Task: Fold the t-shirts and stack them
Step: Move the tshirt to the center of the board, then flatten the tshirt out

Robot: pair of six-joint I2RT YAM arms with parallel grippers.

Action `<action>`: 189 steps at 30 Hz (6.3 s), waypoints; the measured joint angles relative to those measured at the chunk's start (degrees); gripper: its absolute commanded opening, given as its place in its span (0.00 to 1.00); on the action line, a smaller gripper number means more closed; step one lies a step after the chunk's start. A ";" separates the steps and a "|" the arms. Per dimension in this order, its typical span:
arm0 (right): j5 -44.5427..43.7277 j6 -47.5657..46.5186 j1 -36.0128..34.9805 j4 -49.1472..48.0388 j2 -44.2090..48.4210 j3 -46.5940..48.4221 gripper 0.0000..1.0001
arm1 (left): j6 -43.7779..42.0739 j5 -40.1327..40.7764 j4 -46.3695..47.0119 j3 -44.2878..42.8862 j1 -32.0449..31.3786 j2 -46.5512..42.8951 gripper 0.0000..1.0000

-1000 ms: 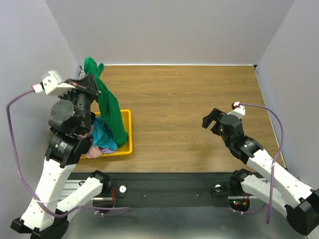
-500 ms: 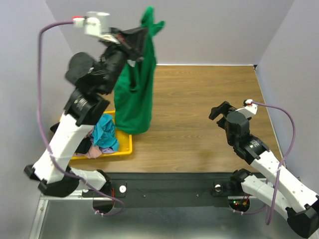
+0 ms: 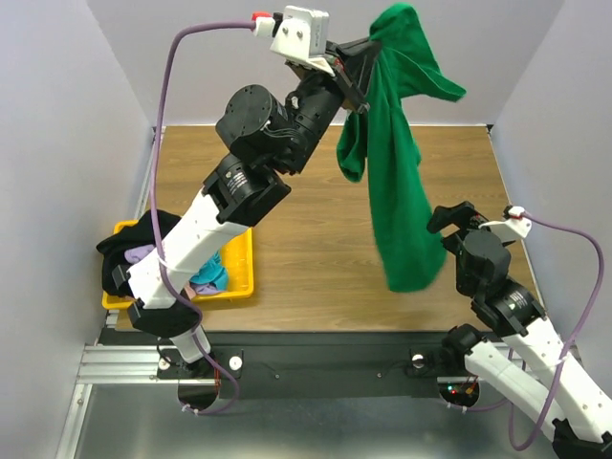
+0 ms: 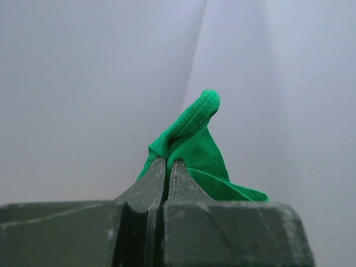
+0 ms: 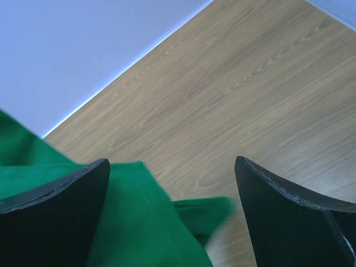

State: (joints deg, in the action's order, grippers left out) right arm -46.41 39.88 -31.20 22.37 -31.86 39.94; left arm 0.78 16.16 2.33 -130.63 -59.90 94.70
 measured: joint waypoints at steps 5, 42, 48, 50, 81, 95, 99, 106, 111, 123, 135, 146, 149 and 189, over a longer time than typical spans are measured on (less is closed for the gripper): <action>-0.17 0.00 0.00 2.67 1.38 1.01 1.00 | 0.63 7.48 5.46 8.33 2.89 -1.66 0.00; 22.84 11.87 1.81 3.65 -37.03 -6.56 0.84 | 14.95 1.90 5.44 48.06 30.03 8.70 0.99; 25.03 9.18 6.25 -0.92 -40.96 -2.19 0.84 | 3.78 -5.31 3.02 28.87 29.99 25.16 0.98; 26.16 8.22 7.96 -2.21 -41.99 -1.38 0.85 | 1.09 -8.15 0.66 23.32 29.97 29.81 0.98; 30.77 3.63 11.74 -4.87 -42.01 -0.66 0.89 | -4.94 -1.36 -20.81 1.38 25.14 52.92 0.00; 29.53 3.39 11.74 -5.86 -47.95 0.57 0.75 | 1.70 1.20 -11.80 21.29 25.14 38.32 0.00; 29.20 3.43 11.74 -6.97 -49.64 1.64 0.67 | 5.53 2.56 -3.63 34.27 25.14 24.70 0.00; 27.17 3.39 11.74 -7.58 -54.27 3.54 0.63 | 10.82 4.87 6.12 46.29 25.14 11.58 0.00; 26.27 3.43 11.74 -7.91 -55.49 4.04 0.49 | 13.18 6.43 8.07 51.54 25.14 10.21 0.00; 24.83 2.75 11.91 -8.11 -57.99 5.44 0.00 | 15.69 8.96 8.28 56.89 25.14 5.62 0.00; 27.43 -2.03 12.26 -9.75 -42.97 5.31 0.00 | 16.96 9.40 8.61 59.74 25.14 -4.59 0.00; 29.68 -6.84 12.26 -10.32 -36.39 2.25 0.00 | 18.82 9.11 8.20 64.00 25.11 -11.15 0.00; 29.53 -10.14 12.26 -9.51 -33.40 2.89 0.00 | 19.04 9.38 6.82 65.53 24.68 -14.40 0.00; 7.80 -32.65 13.90 -6.64 -41.09 54.03 0.00 | 10.08 17.46 6.40 23.08 20.15 -7.80 0.00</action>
State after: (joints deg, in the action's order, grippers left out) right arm -38.61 7.22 -17.30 15.73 -72.95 93.97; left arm 10.85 33.63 8.73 -107.55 -39.75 86.89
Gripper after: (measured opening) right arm 0.013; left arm 0.026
